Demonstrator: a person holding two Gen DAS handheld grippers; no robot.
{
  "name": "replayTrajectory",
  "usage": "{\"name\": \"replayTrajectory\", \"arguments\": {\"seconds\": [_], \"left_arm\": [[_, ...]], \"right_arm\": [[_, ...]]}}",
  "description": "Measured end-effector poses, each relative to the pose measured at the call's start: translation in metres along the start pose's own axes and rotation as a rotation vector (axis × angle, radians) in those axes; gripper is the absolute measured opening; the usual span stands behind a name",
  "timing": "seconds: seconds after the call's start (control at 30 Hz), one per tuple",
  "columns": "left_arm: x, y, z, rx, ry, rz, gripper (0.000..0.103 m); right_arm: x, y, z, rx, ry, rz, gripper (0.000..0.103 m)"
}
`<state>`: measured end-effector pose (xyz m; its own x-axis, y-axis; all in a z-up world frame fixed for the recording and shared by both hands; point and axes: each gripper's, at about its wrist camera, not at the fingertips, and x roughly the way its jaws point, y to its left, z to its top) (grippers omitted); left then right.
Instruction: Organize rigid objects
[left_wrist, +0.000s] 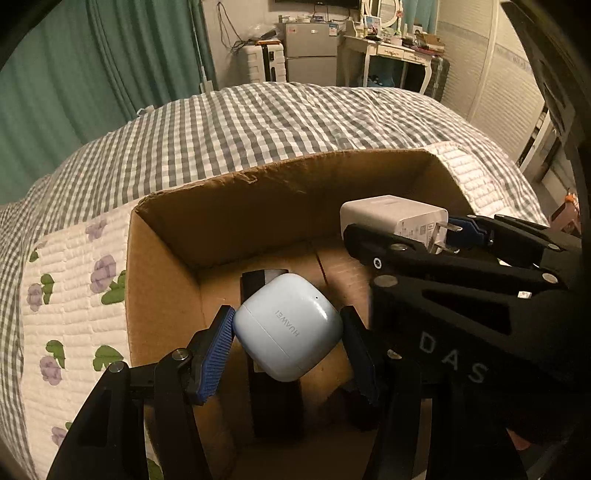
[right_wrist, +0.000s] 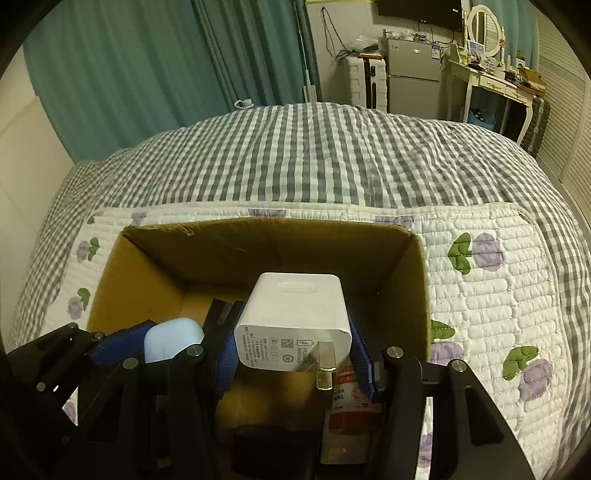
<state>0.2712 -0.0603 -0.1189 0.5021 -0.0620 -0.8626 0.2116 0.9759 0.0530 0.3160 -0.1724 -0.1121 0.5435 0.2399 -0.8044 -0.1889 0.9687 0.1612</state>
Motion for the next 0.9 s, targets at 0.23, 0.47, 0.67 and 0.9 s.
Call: {"name": "replayTrajectory", "arguments": {"seconds": [0.23, 0.47, 0.67, 0.9], "left_arm": [[-0.011, 0.000, 0.000, -0.020, 0.015, -0.022, 0.062], [-0.076, -0.002, 0.005, -0.009, -0.077, 0.022, 0.065], [-0.155, -0.005, 0.008, -0.012, -0.180, 0.059, 0.066], [-0.241, -0.007, 0.004, -0.029, -0.295, 0.115, 0.069]], "right_arm": [[-0.023, -0.003, 0.005, 0.036, -0.039, -0.011, 0.075], [-0.097, -0.001, 0.020, 0.030, -0.143, -0.059, 0.088], [-0.189, 0.005, 0.022, 0.009, -0.256, -0.099, 0.094], [-0.292, 0.023, 0.010, -0.046, -0.374, -0.157, 0.103]]}}
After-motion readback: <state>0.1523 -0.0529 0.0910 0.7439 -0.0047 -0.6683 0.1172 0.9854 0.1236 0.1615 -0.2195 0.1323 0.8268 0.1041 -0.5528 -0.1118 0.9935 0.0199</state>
